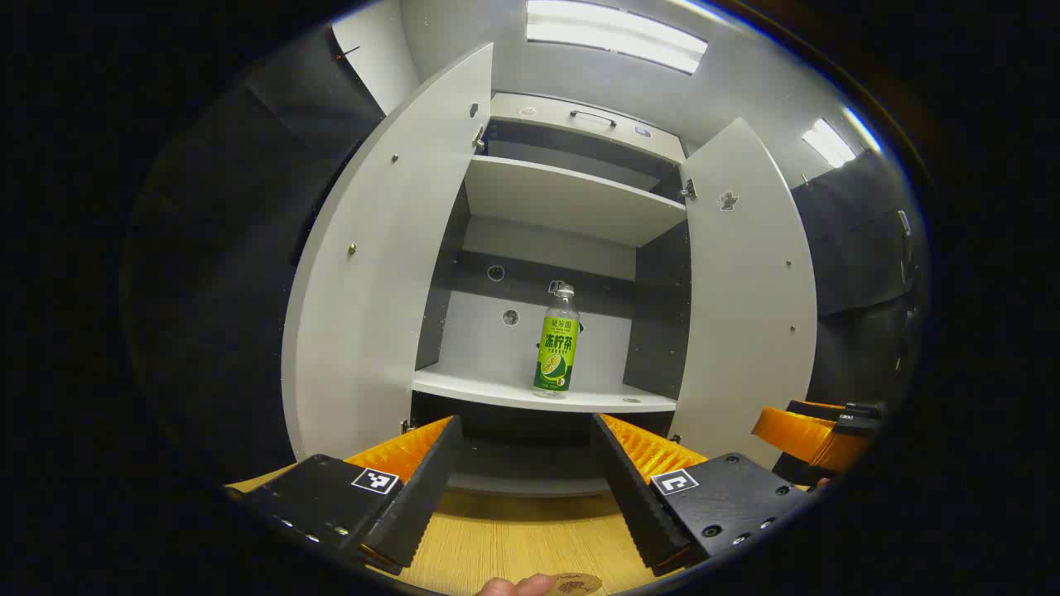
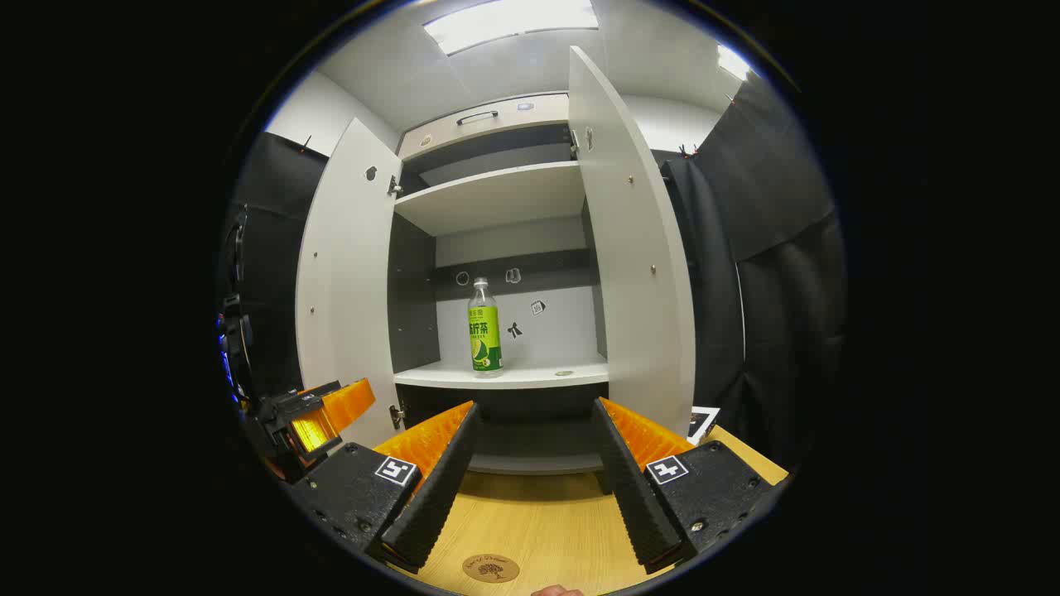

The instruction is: Grasp the bottle in the cabinet with the left hand and place it on the coaster, then close the right door with the right hand and the left door with the left hand.

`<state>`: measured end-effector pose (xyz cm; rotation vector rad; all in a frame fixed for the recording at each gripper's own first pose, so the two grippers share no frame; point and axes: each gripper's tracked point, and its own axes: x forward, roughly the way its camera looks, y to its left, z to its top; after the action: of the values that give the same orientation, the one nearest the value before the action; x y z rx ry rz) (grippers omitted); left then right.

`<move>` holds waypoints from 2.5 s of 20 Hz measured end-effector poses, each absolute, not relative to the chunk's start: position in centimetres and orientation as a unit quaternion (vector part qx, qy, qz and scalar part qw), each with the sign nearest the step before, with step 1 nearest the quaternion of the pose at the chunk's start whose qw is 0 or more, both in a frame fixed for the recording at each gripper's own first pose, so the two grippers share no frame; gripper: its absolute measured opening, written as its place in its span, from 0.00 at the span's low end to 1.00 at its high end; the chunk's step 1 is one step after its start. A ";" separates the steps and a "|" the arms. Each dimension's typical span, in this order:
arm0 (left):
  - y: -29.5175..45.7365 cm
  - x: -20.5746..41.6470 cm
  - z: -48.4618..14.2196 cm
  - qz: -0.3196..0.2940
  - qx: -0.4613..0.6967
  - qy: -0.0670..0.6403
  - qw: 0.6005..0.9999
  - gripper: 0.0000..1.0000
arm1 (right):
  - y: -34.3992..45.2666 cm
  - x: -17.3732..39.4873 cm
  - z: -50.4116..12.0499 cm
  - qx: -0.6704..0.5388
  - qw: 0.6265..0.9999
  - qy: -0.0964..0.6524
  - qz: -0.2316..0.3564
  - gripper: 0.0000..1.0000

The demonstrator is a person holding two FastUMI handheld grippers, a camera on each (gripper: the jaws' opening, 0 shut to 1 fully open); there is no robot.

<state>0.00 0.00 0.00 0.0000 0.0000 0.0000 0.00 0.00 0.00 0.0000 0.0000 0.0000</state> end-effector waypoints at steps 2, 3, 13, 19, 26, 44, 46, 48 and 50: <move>0.2 0.1 0.1 0.002 0.001 -0.001 1.000 0.95 | 0.1 -0.1 0.0 -0.007 1.000 -0.005 0.002 0.83; 0.1 0.2 0.2 0.003 0.002 -0.002 1.000 0.95 | 0.2 -0.1 0.0 -0.009 1.000 -0.006 0.001 0.83; 0.4 0.4 0.2 0.008 0.000 -0.003 1.000 0.95 | 0.0 0.1 -0.4 -0.001 1.000 0.002 0.003 0.83; 0.0 1.6 0.5 -0.009 -0.006 0.000 1.000 0.95 | 0.0 0.2 -0.7 -0.001 1.000 0.007 0.003 0.83; -2.7 8.9 3.2 -0.072 0.004 0.001 0.997 0.95 | -0.9 -0.2 -0.2 -0.007 1.000 0.004 -0.010 0.83; -5.6 30.9 3.6 -0.087 0.006 0.032 0.996 0.95 | -4.9 -0.8 0.9 -0.004 0.997 0.000 -0.072 0.83; -5.3 32.3 3.3 -0.081 0.025 0.036 0.996 0.95 | -5.2 -0.9 1.0 -0.006 0.997 0.001 -0.075 0.83; -5.6 33.4 2.7 -0.076 0.035 0.041 0.996 0.94 | -5.6 -1.0 1.2 -0.008 0.997 -0.002 -0.081 0.83; -5.3 34.2 2.0 -0.062 0.040 0.049 0.996 0.94 | -5.9 -1.1 1.1 -0.005 0.996 -0.002 -0.086 0.83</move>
<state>34.21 -5.26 2.01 0.0801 0.0990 -0.1238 -1.15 -5.87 1.14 -0.0101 -0.0032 -0.1725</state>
